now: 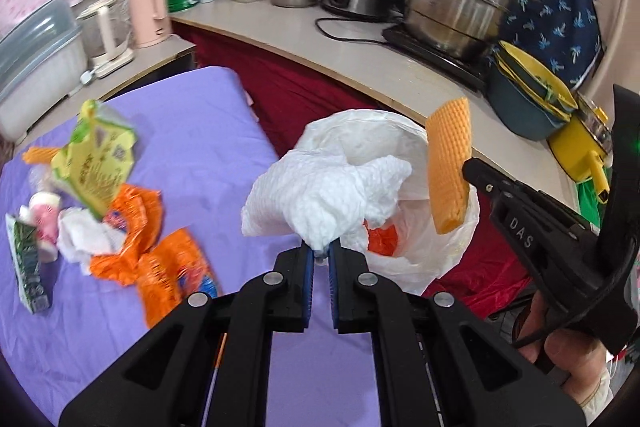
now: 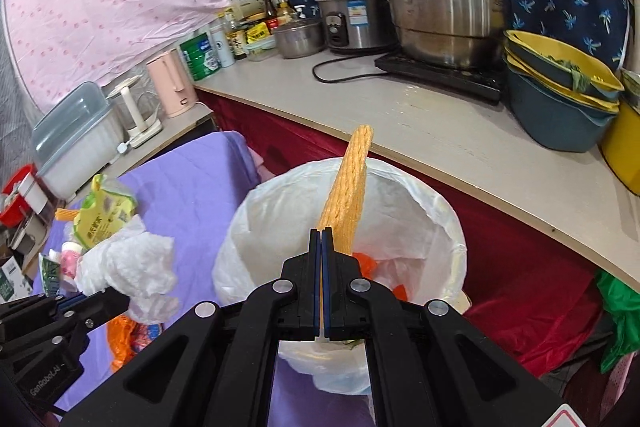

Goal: Collect trash
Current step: 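Carry tissue and foam mesh over the white trash bag and release both, then move both open tools back over the remaining trash on the table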

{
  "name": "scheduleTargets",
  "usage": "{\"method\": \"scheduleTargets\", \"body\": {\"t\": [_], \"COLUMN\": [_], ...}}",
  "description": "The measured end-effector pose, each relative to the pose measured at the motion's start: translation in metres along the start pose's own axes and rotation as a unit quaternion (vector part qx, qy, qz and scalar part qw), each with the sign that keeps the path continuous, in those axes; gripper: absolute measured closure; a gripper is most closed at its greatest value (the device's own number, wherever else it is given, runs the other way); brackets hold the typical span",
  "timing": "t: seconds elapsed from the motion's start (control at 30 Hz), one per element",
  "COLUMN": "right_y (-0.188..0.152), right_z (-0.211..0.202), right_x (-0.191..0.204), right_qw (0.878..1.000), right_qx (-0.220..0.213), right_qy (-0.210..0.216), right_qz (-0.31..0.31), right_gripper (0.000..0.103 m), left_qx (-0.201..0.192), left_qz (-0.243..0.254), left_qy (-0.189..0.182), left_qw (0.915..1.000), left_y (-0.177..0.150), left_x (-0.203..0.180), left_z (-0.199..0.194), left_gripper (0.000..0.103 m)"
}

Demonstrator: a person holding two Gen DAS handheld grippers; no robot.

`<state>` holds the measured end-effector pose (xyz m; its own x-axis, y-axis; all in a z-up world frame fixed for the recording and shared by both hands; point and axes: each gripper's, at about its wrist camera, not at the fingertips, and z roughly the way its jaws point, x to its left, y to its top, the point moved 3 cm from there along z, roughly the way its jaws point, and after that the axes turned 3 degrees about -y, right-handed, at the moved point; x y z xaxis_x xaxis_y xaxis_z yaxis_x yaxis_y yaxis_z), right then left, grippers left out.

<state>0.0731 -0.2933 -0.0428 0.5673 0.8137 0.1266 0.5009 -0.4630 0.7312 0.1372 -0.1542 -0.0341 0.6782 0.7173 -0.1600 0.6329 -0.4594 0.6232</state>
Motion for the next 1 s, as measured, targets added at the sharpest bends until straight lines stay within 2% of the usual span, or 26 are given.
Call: {"method": "scheduleTargets", "body": {"t": [0.2, 0.73, 0.8, 0.83, 0.87, 0.9, 0.93, 1.0], "right_y": [-0.004, -0.004, -0.003, -0.003, -0.002, -0.002, -0.002, -0.001], "right_z": [0.015, 0.036, 0.037, 0.038, 0.038, 0.037, 0.035, 0.031], "right_x": [-0.014, -0.037, -0.039, -0.04, -0.041, -0.042, -0.042, -0.041], "right_qw": [1.0, 0.999, 0.998, 0.998, 0.998, 0.998, 0.998, 0.998], "right_qx": [0.014, 0.033, 0.033, 0.034, 0.033, 0.032, 0.027, 0.02], "right_qy": [-0.002, 0.003, 0.004, 0.004, 0.005, 0.005, 0.002, -0.002], "right_qz": [0.009, 0.039, 0.044, 0.047, 0.052, 0.055, 0.058, 0.054], "right_gripper": [0.102, 0.1, 0.096, 0.094, 0.087, 0.078, 0.074, 0.069], "left_qx": [0.008, 0.02, 0.017, 0.016, 0.014, 0.011, 0.008, -0.001], "left_qz": [0.018, 0.035, 0.039, 0.039, 0.038, 0.034, 0.031, 0.033], "left_qy": [-0.007, -0.006, 0.0, 0.003, 0.005, 0.004, 0.003, 0.007], "left_qw": [0.9998, 0.9992, 0.9991, 0.9991, 0.9992, 0.9994, 0.9995, 0.9994], "left_y": [0.014, 0.032, 0.035, 0.036, 0.038, 0.039, 0.04, 0.042], "left_x": [-0.023, -0.036, -0.038, -0.038, -0.037, -0.036, -0.036, -0.036], "left_z": [0.027, 0.061, 0.063, 0.064, 0.065, 0.064, 0.063, 0.059], "left_gripper": [0.097, 0.095, 0.09, 0.081, 0.07, 0.065, 0.057, 0.052]}}
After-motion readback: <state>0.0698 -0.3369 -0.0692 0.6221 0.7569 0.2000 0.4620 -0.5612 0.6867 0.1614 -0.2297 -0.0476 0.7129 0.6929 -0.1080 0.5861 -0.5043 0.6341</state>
